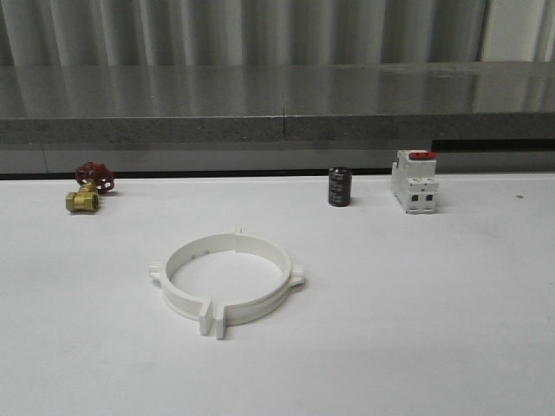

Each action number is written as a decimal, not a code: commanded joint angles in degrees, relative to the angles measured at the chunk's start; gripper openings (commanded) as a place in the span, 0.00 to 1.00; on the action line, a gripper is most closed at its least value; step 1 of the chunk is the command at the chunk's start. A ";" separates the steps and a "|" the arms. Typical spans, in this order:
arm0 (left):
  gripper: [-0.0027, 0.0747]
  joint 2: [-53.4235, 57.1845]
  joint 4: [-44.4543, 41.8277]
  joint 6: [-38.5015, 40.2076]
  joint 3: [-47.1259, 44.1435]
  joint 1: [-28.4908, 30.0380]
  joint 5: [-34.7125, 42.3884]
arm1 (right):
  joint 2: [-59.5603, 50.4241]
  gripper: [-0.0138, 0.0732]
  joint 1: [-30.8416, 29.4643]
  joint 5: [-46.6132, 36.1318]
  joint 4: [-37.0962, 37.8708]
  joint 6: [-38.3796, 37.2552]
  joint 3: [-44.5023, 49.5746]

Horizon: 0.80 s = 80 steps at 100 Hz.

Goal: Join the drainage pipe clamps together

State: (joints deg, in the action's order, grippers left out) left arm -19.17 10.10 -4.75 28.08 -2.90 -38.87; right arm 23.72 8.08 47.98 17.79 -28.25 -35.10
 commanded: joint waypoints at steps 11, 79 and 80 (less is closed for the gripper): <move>0.01 -0.47 0.91 -0.08 1.52 0.33 3.95 | -4.81 0.08 -0.41 -18.79 2.00 5.03 6.11; 0.01 -0.47 0.91 -0.08 1.52 0.33 3.95 | -25.44 0.08 -4.93 -37.73 -10.78 22.31 29.09; 0.01 -0.47 0.91 -0.08 1.52 0.33 3.95 | -25.44 0.08 -4.93 -38.14 -10.94 22.31 29.26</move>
State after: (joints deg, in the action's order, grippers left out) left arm -19.05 10.10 -4.75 28.08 -2.90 -38.87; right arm -0.58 3.84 16.52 7.70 -6.43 -6.09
